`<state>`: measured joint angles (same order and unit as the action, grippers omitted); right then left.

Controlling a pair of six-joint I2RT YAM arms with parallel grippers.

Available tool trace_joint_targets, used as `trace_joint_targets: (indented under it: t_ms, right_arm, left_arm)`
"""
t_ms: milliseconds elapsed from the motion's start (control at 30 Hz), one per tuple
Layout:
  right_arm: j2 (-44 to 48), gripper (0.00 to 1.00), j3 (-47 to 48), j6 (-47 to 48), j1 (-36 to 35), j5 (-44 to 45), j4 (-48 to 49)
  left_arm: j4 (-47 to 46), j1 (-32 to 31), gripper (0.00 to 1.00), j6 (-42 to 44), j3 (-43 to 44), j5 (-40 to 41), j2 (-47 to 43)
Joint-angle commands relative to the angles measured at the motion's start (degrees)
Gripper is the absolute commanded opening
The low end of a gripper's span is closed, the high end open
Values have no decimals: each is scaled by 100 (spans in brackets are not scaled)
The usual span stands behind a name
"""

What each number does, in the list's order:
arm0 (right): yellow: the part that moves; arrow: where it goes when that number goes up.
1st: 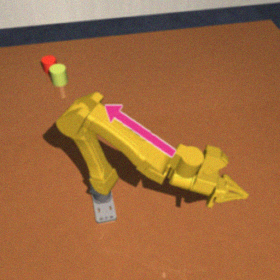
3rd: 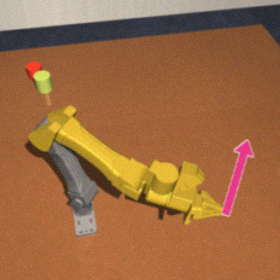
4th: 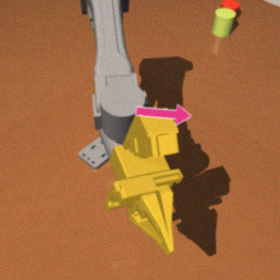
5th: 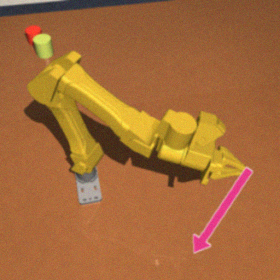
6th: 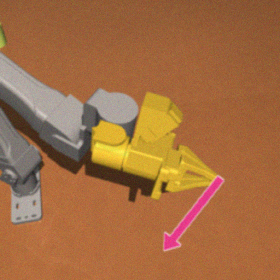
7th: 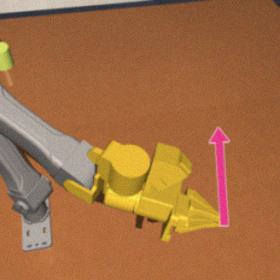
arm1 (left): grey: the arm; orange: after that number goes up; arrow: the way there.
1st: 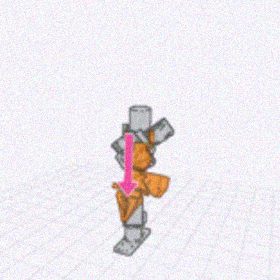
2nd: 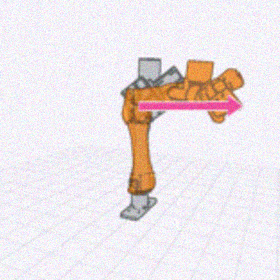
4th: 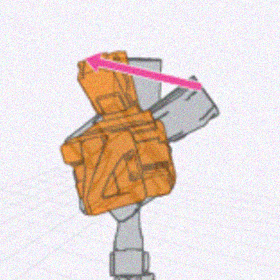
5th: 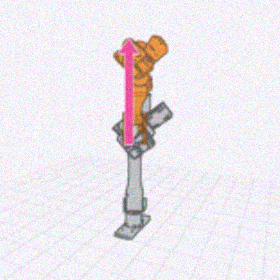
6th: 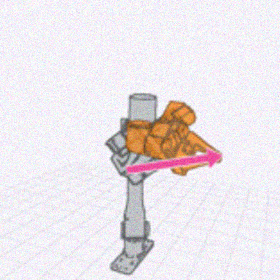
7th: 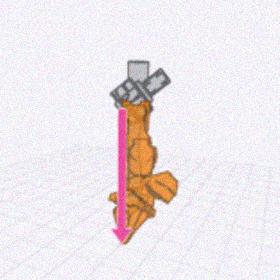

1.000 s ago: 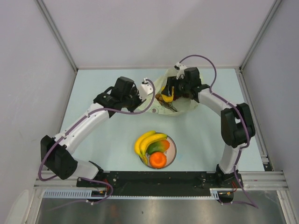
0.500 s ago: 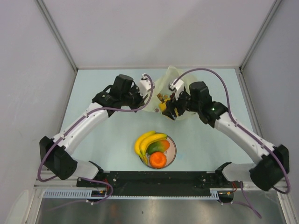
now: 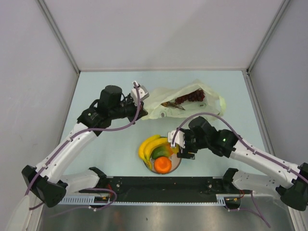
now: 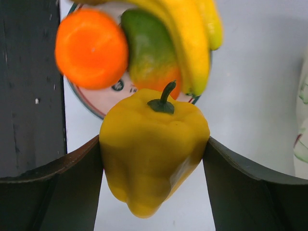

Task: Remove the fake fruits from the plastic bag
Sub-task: Place the fake fruit on the plate.

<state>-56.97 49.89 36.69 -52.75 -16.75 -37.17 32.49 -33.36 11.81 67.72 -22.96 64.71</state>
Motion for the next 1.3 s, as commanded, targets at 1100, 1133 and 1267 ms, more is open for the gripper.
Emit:
trace_joint_targets:
  t_ms: [1100,1133,1267]
  right_arm:
    - [186,36,-2158,4170,-1396,796,1474]
    - [212,37,-2289,4232,-1396,866,1658]
    - [336,39,-2440,4531,-1431,884,1836]
  left_arm:
    - [-542,146,0,-399,-427,-490,-46]
    - [-542,146,0,-408,-427,-507,-46]
    - [-568,172,0,-443,-435,-543,-28]
